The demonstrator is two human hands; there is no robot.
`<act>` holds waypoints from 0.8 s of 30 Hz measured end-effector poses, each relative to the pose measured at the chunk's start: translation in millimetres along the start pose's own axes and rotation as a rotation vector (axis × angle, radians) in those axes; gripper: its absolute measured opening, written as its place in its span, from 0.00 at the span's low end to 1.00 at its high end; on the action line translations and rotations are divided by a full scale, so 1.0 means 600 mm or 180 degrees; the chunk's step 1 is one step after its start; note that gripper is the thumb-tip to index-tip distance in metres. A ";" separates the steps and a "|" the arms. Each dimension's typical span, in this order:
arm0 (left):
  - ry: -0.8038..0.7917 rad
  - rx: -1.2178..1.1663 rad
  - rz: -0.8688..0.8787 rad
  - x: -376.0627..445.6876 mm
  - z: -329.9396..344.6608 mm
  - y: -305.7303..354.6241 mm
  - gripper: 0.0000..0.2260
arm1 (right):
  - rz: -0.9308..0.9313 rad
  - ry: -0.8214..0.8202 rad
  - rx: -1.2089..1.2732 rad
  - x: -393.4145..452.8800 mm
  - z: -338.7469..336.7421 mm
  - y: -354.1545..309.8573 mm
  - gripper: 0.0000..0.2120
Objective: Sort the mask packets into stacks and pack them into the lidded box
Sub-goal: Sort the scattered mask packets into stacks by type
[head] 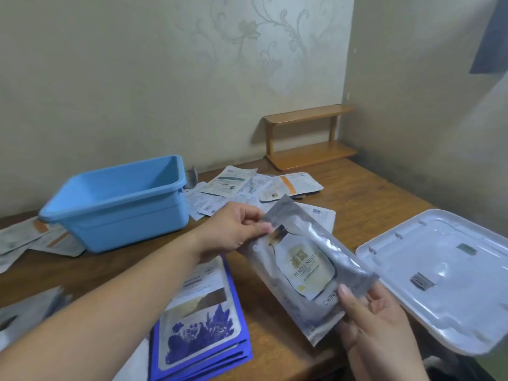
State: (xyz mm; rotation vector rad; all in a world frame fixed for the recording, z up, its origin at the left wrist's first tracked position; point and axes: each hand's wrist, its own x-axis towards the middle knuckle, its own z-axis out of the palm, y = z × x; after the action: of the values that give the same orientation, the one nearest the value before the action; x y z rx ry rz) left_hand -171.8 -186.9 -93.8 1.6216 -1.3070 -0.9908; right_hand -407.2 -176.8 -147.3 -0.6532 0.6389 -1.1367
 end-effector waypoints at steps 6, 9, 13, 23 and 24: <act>0.0692 0.0494 0.0521 -0.092 -0.109 0.039 0.02 | -0.0192 -0.0685 -0.0910 -0.063 0.076 0.008 0.29; 0.0917 0.0366 0.0351 -0.169 -0.190 0.035 0.04 | -0.0559 -0.1321 -0.1247 -0.111 0.146 0.038 0.24; 0.1503 -0.0060 0.0012 -0.275 -0.285 -0.010 0.04 | -0.0154 -0.1958 -0.1616 -0.148 0.226 0.108 0.09; 0.2228 -0.0512 -0.0709 -0.409 -0.381 -0.157 0.03 | 0.0837 -0.3021 -0.2508 -0.233 0.321 0.249 0.15; 0.2210 -0.0331 -0.0757 -0.410 -0.379 -0.166 0.03 | 0.0886 -0.3048 -0.2604 -0.234 0.320 0.254 0.16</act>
State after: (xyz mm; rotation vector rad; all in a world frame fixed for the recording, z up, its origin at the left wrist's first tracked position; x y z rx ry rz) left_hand 34.8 94.5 -82.9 1.8340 -0.5955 -0.5262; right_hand -213.4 27.0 -118.6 -1.6090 0.3081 -0.1657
